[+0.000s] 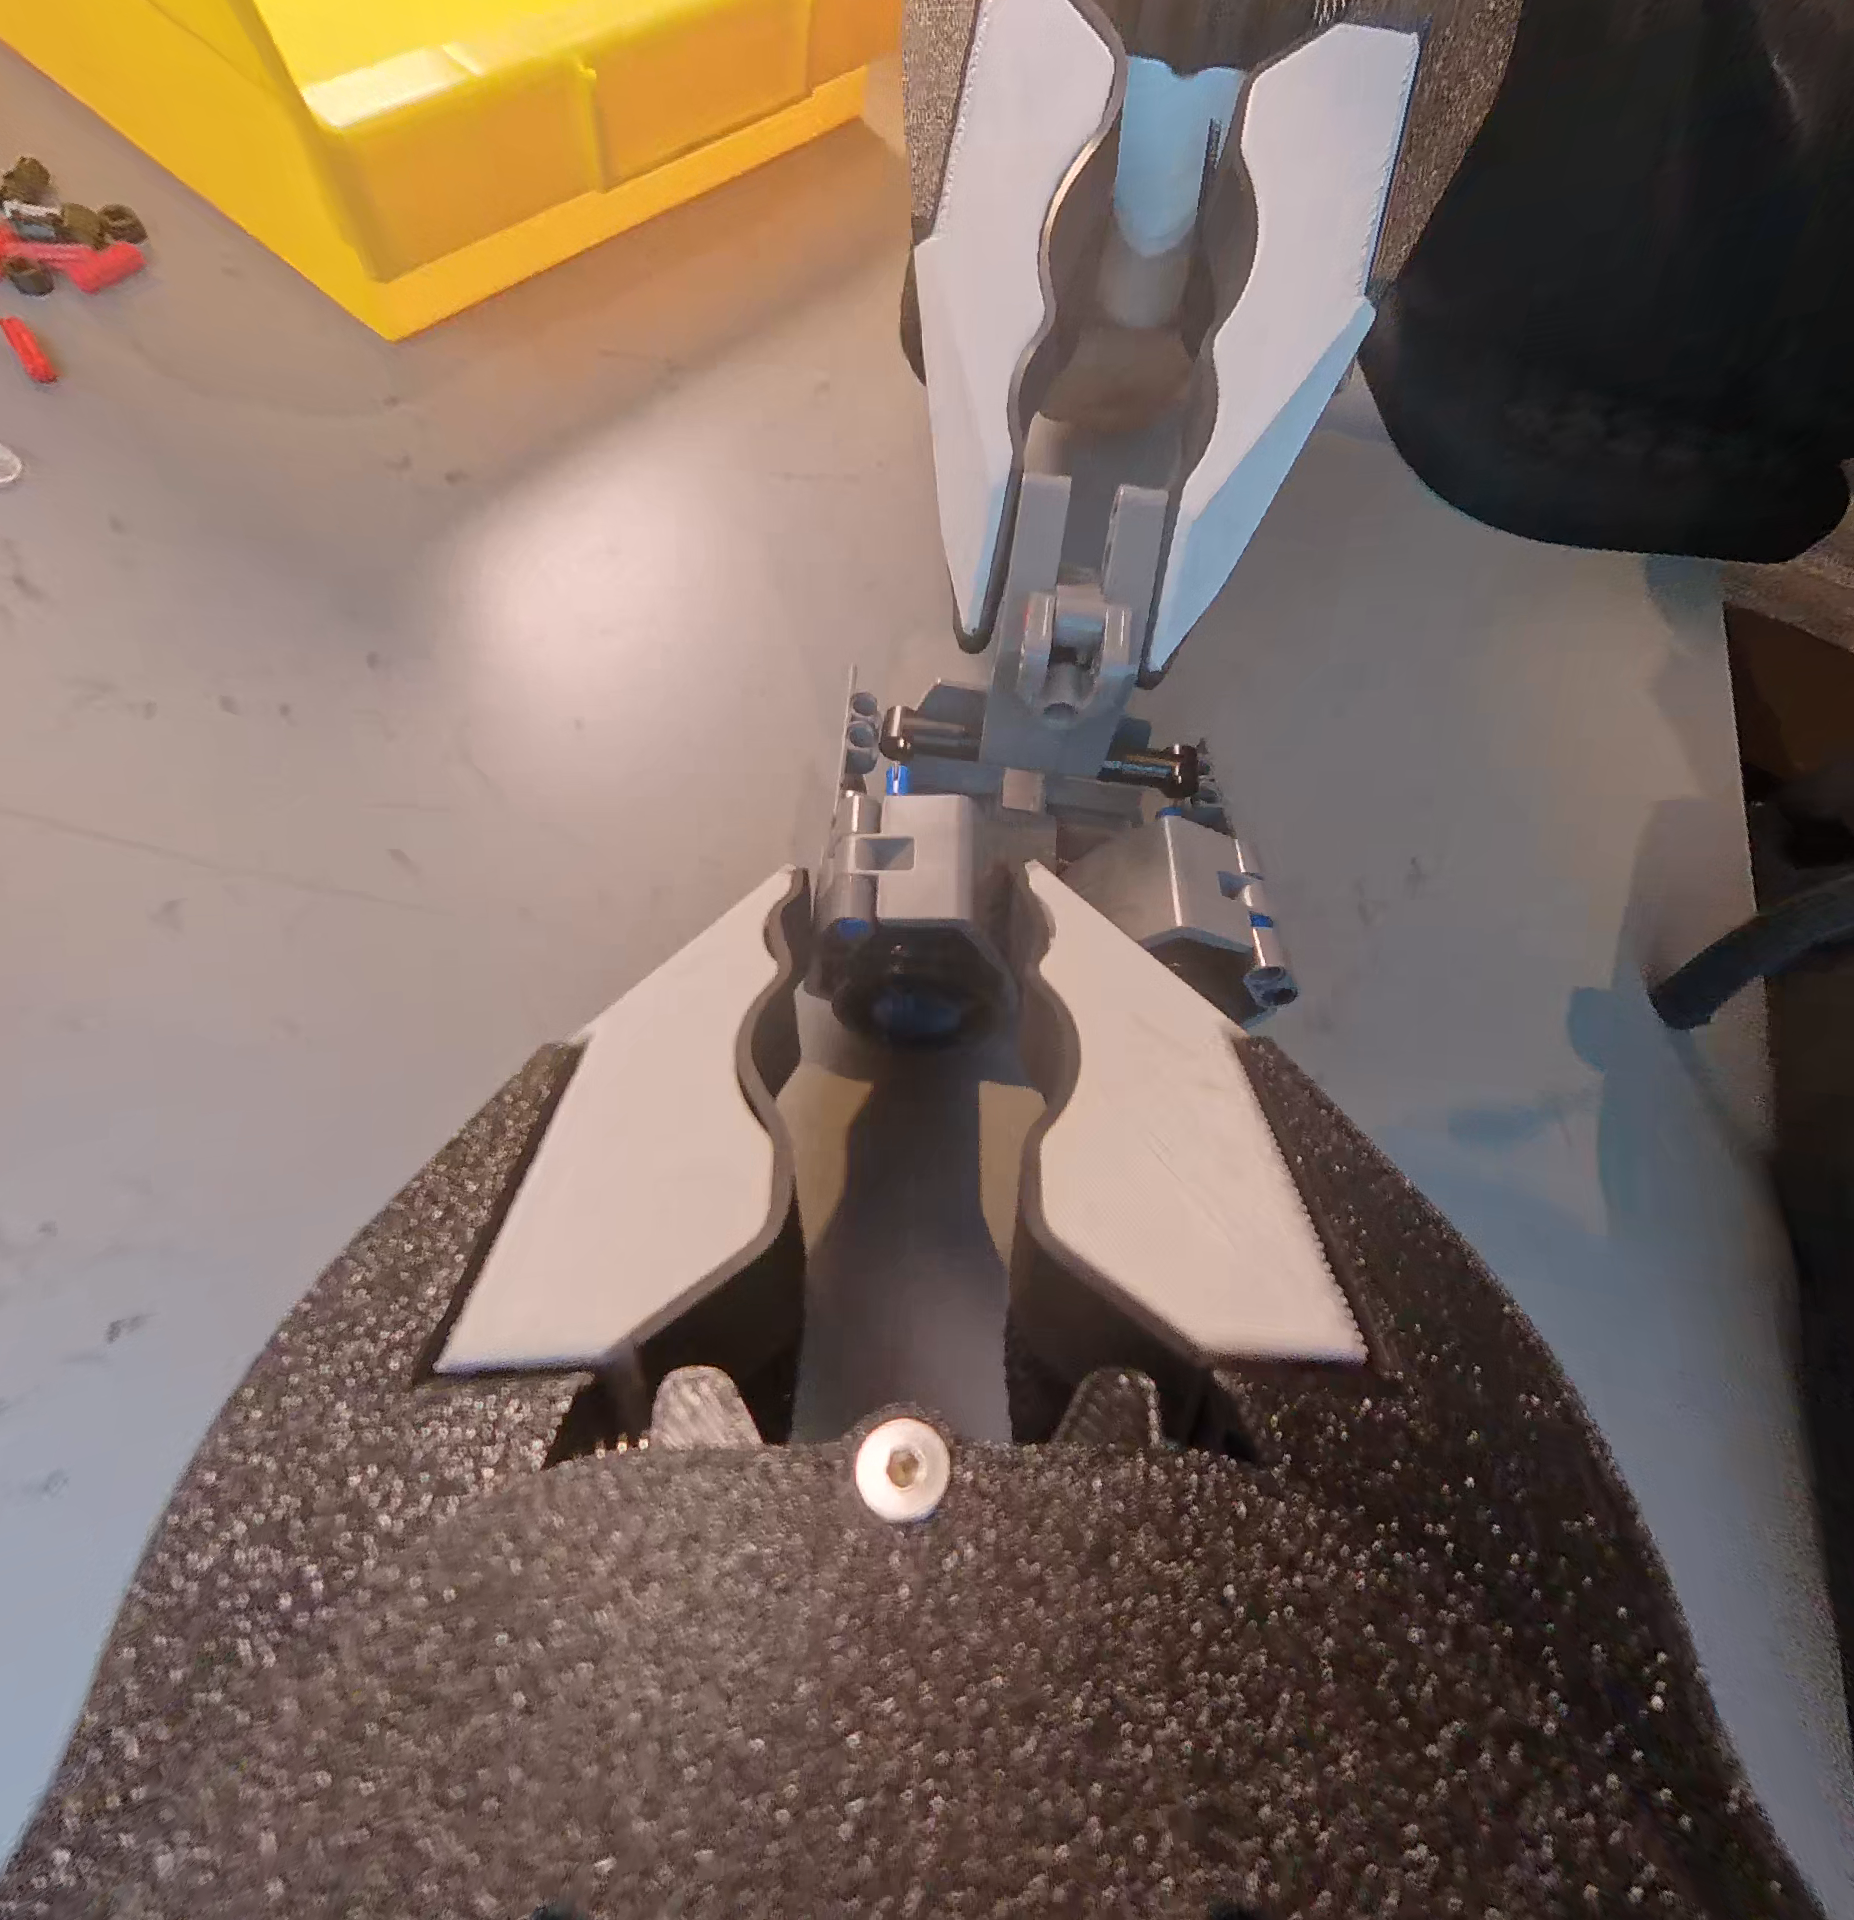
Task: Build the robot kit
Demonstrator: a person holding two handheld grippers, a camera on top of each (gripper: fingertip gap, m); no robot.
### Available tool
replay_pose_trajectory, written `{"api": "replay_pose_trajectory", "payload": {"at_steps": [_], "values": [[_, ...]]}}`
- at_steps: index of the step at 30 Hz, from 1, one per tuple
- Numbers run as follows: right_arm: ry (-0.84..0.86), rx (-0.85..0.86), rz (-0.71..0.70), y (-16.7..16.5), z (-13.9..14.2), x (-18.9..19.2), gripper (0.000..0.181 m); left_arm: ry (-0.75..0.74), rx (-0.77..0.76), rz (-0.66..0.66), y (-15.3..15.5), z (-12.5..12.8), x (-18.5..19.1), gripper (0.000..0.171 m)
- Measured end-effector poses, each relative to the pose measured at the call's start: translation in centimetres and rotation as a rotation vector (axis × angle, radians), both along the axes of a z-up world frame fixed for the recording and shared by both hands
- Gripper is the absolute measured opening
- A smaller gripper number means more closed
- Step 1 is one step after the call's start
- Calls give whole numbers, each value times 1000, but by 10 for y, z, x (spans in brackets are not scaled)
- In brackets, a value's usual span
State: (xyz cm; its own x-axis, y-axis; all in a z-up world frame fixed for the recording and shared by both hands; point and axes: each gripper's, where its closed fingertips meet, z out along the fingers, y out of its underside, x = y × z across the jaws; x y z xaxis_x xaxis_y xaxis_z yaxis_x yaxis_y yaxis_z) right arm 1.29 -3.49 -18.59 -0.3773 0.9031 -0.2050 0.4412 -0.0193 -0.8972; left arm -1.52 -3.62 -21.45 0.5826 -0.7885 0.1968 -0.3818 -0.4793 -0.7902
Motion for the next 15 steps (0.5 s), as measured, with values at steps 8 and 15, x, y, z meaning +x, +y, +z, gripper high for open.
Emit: {"api": "replay_pose_trajectory", "payload": {"at_steps": [8,15], "values": [[-6,-41,63,-1,1,-6,26,-28,-24,26,-1,-1,0,37],[16,-44,97,-2,5,-9,26,-55,-41,14,-2,1,-1,39]]}}
